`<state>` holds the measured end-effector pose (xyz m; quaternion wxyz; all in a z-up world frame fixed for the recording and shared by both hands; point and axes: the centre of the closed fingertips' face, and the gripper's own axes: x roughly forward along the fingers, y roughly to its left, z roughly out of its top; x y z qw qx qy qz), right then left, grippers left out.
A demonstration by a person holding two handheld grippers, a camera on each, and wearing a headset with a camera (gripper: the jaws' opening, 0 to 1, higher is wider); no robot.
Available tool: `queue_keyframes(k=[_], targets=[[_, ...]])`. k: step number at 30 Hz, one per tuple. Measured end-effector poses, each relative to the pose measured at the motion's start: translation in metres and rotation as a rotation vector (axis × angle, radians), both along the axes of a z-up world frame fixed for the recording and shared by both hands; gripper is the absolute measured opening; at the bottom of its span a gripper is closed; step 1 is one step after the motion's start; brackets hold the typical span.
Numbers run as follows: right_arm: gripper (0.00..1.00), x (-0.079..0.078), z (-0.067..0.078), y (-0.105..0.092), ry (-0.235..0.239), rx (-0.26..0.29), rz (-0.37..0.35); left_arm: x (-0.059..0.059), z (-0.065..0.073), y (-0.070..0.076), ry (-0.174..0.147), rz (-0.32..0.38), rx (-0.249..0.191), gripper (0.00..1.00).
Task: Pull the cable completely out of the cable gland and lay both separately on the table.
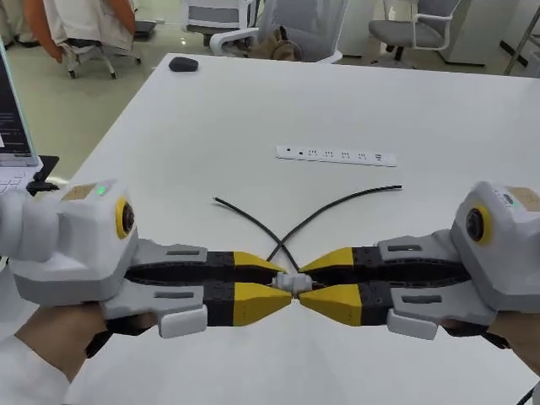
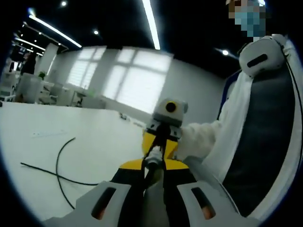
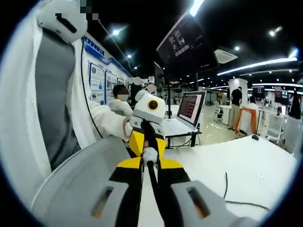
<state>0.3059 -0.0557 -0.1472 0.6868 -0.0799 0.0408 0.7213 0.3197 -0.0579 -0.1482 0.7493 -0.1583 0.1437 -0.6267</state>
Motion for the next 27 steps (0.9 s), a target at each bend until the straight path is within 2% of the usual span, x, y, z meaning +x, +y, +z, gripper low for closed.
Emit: queue_keyframes(k=[1,3,10,13,15,16,19,20,21,23,24,26,27], targets=[[0.09,0.000,-0.001,0.001,-0.019,-0.019,0.003,0.001,-0.001,0.001,-0.007,0.001,0.003,0.14],[0.09,-0.001,-0.004,0.002,-0.028,-0.027,0.008,0.000,-0.003,0.000,-0.001,0.001,0.004,0.15],[0.10,-0.002,-0.014,0.005,-0.031,-0.040,0.007,-0.003,-0.011,0.000,-0.031,0.005,0.049,0.15],[0.11,0.002,-0.015,0.005,0.012,-0.034,-0.008,-0.003,-0.011,0.002,-0.052,0.018,0.053,0.15],[0.12,0.006,-0.017,0.005,0.148,-0.028,-0.034,0.000,-0.009,0.002,-0.098,0.038,0.050,0.15],[0.12,0.010,-0.019,0.003,0.245,-0.028,-0.058,0.002,-0.007,0.003,-0.129,0.051,0.050,0.15],[0.19,0.018,-0.014,-0.001,0.346,0.045,-0.076,0.005,-0.002,0.007,-0.199,0.082,0.055,0.15],[0.20,0.018,-0.011,-0.002,0.398,0.070,-0.074,0.005,-0.001,0.007,-0.205,0.083,0.056,0.16],[0.21,0.019,-0.007,-0.004,0.461,0.098,-0.080,0.006,0.000,0.009,-0.242,0.091,0.065,0.16],[0.22,0.018,0.000,-0.005,0.502,0.137,-0.077,0.005,0.001,0.010,-0.277,0.096,0.077,0.16],[0.22,0.017,0.001,-0.006,0.521,0.144,-0.078,0.005,0.001,0.010,-0.284,0.096,0.079,0.16],[0.24,0.016,0.004,-0.005,0.561,0.153,-0.071,0.005,0.003,0.010,-0.333,0.104,0.084,0.16],[0.25,0.015,0.004,-0.005,0.575,0.151,-0.069,0.005,0.003,0.009,-0.340,0.104,0.086,0.16]])
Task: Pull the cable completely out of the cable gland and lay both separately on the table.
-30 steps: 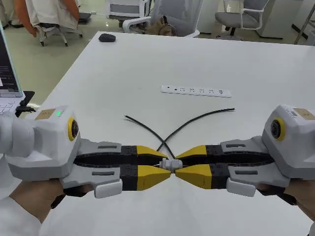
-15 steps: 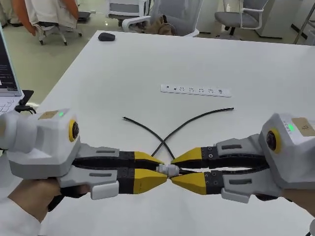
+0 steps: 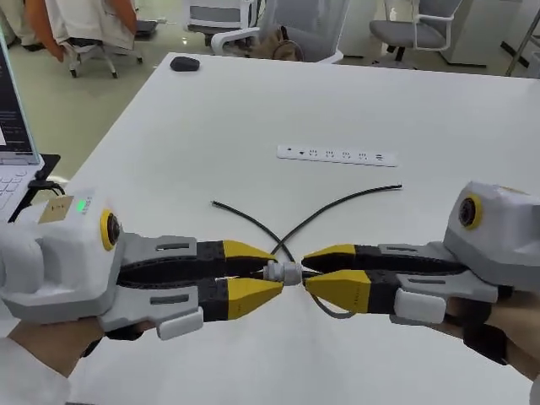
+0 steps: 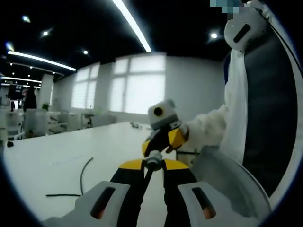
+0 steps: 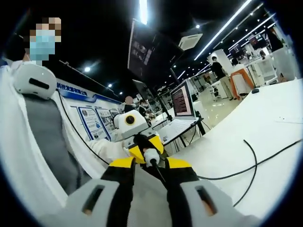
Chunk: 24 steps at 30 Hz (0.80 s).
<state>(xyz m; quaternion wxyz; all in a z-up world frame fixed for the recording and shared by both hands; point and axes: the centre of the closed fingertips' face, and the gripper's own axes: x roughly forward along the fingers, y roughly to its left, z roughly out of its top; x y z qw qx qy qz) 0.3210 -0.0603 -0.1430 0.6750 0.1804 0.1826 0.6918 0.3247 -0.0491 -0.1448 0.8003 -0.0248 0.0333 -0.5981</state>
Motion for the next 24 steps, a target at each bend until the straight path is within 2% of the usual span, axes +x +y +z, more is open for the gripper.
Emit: queue_keyframes(k=[4,9,12,19,21,23,24], targets=[[0.24,-0.003,-0.002,0.003,0.000,-0.017,0.009,-0.001,-0.001,-0.005,-0.046,-0.011,0.037,0.16],[0.12,-0.001,-0.005,0.001,0.010,-0.017,-0.005,-0.002,-0.002,-0.008,-0.061,-0.016,0.044,0.16],[0.12,-0.001,-0.007,0.001,0.019,-0.020,-0.005,-0.001,-0.003,-0.007,-0.078,-0.010,0.058,0.16],[0.13,-0.001,-0.010,0.001,0.034,-0.031,0.001,0.000,-0.004,-0.007,-0.096,-0.006,0.069,0.16],[0.12,-0.003,-0.012,0.003,0.020,-0.046,0.011,0.000,-0.004,-0.007,-0.105,-0.005,0.077,0.16],[0.12,-0.004,-0.013,0.003,0.026,-0.054,0.020,-0.001,-0.005,-0.008,-0.105,-0.008,0.082,0.16],[0.12,-0.001,-0.011,0.003,-0.048,-0.045,-0.004,0.000,-0.005,-0.007,-0.105,0.000,0.084,0.16]])
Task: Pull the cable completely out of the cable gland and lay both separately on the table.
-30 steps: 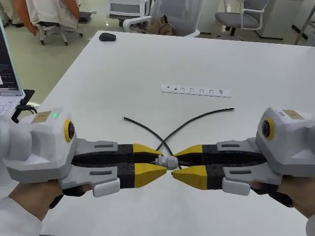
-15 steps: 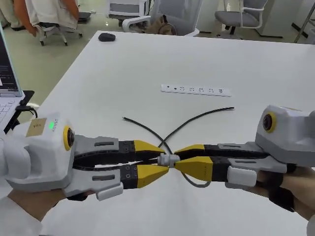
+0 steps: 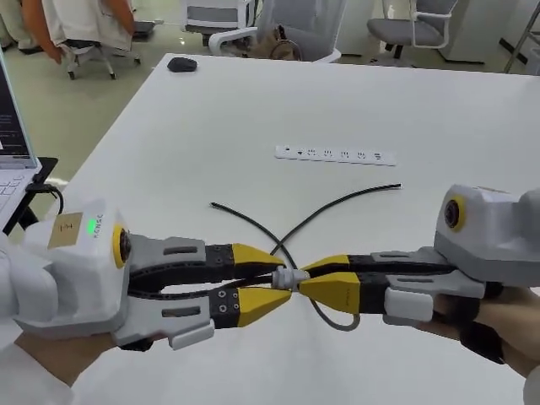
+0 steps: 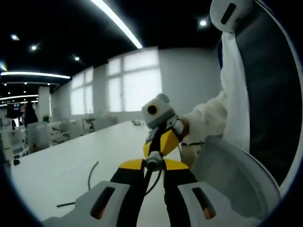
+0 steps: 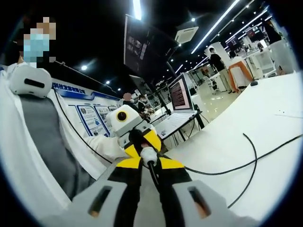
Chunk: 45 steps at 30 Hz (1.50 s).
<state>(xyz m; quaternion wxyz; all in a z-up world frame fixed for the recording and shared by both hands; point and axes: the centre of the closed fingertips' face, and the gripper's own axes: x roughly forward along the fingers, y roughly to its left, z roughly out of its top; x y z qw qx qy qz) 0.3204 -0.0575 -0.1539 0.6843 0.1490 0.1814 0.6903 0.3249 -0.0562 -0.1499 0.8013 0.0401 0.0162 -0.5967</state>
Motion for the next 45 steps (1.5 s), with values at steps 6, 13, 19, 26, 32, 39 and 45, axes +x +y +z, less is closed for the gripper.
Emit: queue_keyframes(k=[6,13,19,26,32,39,45], targets=[[0.10,-0.005,-0.001,-0.001,-0.048,-0.040,0.029,-0.001,0.000,-0.001,0.017,-0.003,-0.011,0.16],[0.10,-0.002,-0.003,0.000,-0.253,-0.079,0.011,0.003,-0.002,0.000,0.189,0.003,-0.074,0.16],[0.10,-0.004,-0.007,0.001,-0.336,-0.098,0.031,0.004,-0.008,0.001,0.236,0.004,-0.089,0.16],[0.10,-0.006,-0.008,0.001,-0.435,-0.109,0.046,0.003,-0.011,0.001,0.333,-0.010,-0.126,0.16],[0.10,-0.006,-0.017,0.002,-0.520,-0.145,0.056,0.002,-0.017,0.001,0.365,-0.010,-0.104,0.16],[0.11,-0.001,-0.020,0.002,-0.542,-0.160,0.041,0.003,-0.013,0.002,0.337,0.003,-0.117,0.16],[0.10,0.004,-0.021,-0.002,-0.502,-0.158,-0.006,0.002,-0.010,0.002,0.300,0.007,-0.117,0.16]])
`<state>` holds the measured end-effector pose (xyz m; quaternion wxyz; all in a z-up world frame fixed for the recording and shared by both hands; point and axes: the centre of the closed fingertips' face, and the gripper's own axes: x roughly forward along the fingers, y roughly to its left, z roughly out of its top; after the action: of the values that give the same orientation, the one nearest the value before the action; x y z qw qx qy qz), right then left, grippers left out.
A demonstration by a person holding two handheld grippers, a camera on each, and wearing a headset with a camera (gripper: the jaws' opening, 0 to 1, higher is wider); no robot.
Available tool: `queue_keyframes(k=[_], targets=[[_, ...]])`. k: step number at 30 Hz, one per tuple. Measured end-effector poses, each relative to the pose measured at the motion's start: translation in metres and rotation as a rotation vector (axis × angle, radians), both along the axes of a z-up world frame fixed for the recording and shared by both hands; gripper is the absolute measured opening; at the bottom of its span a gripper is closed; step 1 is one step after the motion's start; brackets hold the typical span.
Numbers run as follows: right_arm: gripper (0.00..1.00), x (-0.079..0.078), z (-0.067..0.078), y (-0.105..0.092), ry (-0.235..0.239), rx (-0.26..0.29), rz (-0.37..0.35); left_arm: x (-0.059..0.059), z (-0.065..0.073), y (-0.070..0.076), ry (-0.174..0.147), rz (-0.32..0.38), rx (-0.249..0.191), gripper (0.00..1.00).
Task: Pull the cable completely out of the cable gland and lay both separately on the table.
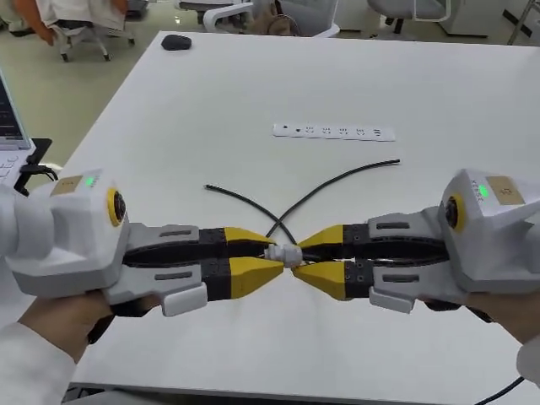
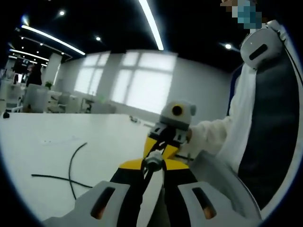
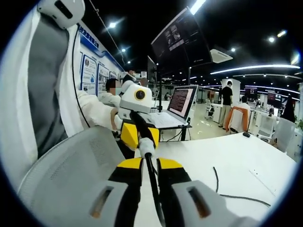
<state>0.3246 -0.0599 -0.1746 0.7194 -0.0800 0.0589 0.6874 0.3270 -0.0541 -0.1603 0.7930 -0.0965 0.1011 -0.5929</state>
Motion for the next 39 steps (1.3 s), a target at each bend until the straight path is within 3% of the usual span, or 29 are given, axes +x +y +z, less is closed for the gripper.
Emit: queue_keyframes(k=[3,5,9,12,13,18,21,30,35,39], targets=[[0.06,-0.001,-0.004,-0.003,-0.044,-0.026,0.005,-0.003,0.000,0.001,-0.022,-0.002,0.005,0.16],[0.05,-0.004,-0.005,-0.003,-0.021,-0.024,0.015,-0.005,0.000,0.000,-0.031,-0.006,0.006,0.16],[0.02,-0.008,-0.001,-0.004,-0.017,0.003,0.037,-0.007,0.003,-0.001,-0.079,-0.004,-0.004,0.17],[0.02,-0.010,0.000,-0.004,-0.017,0.012,0.047,-0.007,0.001,-0.002,-0.078,-0.007,0.001,0.17],[0.01,-0.011,0.001,-0.004,-0.023,0.013,0.054,-0.007,0.000,-0.004,-0.101,-0.008,0.009,0.18],[0.01,-0.016,0.005,-0.001,-0.014,0.037,0.066,-0.011,0.003,-0.015,-0.115,-0.034,-0.023,0.24],[0.01,-0.019,0.004,0.001,-0.014,0.034,0.075,-0.011,0.001,-0.019,-0.118,-0.036,-0.020,0.18],[0.02,-0.022,0.002,0.001,-0.011,0.030,0.073,-0.013,0.001,-0.021,-0.108,-0.049,-0.027,0.17],[0.02,-0.020,-0.003,0.002,-0.019,0.010,0.078,-0.010,-0.003,-0.019,-0.067,-0.042,-0.019,0.17],[0.02,-0.019,-0.010,0.001,-0.033,-0.021,0.089,-0.010,-0.008,-0.019,-0.065,-0.041,0.005,0.17]])
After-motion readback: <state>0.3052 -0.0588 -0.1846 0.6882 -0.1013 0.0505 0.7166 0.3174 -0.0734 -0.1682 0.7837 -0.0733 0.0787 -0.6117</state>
